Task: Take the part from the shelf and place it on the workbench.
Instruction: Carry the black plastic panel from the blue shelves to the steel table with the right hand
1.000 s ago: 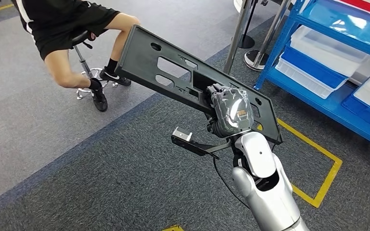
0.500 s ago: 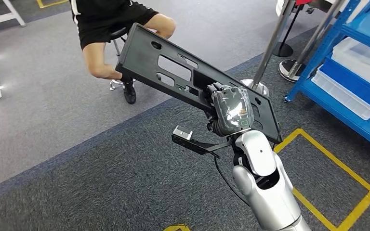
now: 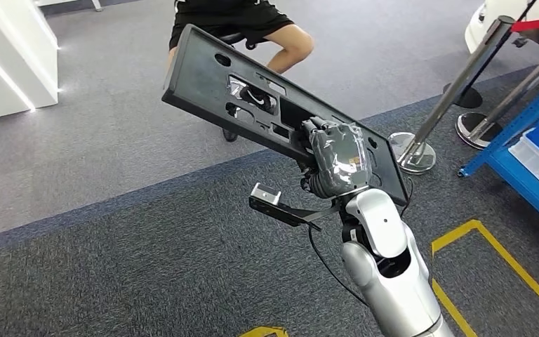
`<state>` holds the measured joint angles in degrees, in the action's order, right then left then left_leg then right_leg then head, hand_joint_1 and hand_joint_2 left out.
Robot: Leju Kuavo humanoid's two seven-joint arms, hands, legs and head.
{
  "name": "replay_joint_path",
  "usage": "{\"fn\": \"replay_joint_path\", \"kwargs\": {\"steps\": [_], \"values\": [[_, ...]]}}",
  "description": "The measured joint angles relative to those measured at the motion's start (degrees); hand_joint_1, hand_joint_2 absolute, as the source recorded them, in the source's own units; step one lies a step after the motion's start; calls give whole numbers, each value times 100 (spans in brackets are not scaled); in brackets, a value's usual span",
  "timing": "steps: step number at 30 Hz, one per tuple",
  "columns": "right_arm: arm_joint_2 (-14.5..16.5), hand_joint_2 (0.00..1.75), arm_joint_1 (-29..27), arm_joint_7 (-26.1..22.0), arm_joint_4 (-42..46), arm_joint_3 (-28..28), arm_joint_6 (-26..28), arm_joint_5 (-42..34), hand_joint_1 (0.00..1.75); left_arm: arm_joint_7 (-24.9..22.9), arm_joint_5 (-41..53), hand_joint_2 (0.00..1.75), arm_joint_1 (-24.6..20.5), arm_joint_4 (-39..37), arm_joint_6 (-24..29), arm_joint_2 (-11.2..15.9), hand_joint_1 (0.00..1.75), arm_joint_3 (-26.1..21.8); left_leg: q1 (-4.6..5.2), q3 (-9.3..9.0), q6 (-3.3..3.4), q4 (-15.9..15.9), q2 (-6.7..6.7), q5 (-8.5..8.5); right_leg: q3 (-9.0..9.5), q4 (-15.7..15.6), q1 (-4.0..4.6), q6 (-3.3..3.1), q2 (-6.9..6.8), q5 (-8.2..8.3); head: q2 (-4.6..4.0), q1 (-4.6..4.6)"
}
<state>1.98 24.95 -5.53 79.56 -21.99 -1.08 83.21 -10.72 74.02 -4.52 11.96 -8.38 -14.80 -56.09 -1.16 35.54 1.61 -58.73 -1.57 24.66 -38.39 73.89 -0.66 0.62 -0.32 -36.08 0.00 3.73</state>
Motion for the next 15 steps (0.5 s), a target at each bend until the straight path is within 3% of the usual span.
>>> {"fn": "replay_joint_path", "kwargs": {"steps": [1, 2, 3, 5, 7, 9, 10, 12, 13, 15], "values": [[-3, 175, -16, 9, 4, 0, -1, 1, 175, -8, 10, 175, 3, 0, 1, 0, 0, -1, 5, 6, 2, -3, -85, -6, -54, 96, -1, -5, 16, 30, 0, 0], [-3, 175, -26, 22, 17, 0, -1, 3, 175, -15, 21, 175, 8, 0, 1, 0, 0, -1, 7, 7, -1, -9, -175, -12, 9, -51, -1, -21, 39, 184, 0, 0], [-3, 175, -29, 34, 40, 0, -1, 6, 175, -19, 34, 175, 10, 0, 2, -2, 0, -2, 7, 4, -8, -15, -255, -16, 156, -372, -1, -45, 83, 397, 0, -1], [-2, 175, -26, -3, 111, 0, -2, -11, 175, 31, 7, 175, 6, 0, -44, 2, 0, -4, -2, 23, -44, -29, -410, -35, 489, -1101, -6, -107, 368, 732, 1, 3], [17, 175, 87, -261, 19, -34, 93, -115, 175, 223, -244, 175, 14, 32, -443, 163, 0, -63, -36, 81, -125, -23, -533, -76, 599, -1399, 15, -146, 558, 807, 1, -1], [86, 175, 345, -520, -365, -167, 369, -262, 175, 424, -524, 175, 72, 236, -1279, 436, 0, -175, -73, 126, -227, -3, -627, -116, 594, -1451, 35, -190, 467, 847, 0, -9], [122, 175, 467, -565, -575, -256, 519, -323, 175, 471, -575, 175, 118, 415, -1677, 534, 0, -223, -73, 148, -262, -31, -575, -100, 612, -1495, 31, -224, 399, 873, 0, -7], [155, 175, 601, -539, -840, -423, 716, -421, 175, 485, -524, 175, 182, 847, -2091, 627, 0, -292, -50, 306, -300, -350, -286, 95, 650, -1578, 7, -294, 218, 921, 0, 7], [150, 175, 623, -516, -918, -484, 755, -456, 175, 484, -483, 175, 204, 1024, -2145, 640, 0, -330, -34, 460, -312, -670, -99, 271, 655, -1588, 19, -312, 119, 926, 0, 14], [123, 175, 609, -469, -1030, -575, 778, -501, 175, 482, -412, 175, 237, 1265, -2104, 651, 0, -400, -28, 782, -341, -1354, 73, 575, 637, -1582, 33, -325, -80, 923, 0, 19]]}}
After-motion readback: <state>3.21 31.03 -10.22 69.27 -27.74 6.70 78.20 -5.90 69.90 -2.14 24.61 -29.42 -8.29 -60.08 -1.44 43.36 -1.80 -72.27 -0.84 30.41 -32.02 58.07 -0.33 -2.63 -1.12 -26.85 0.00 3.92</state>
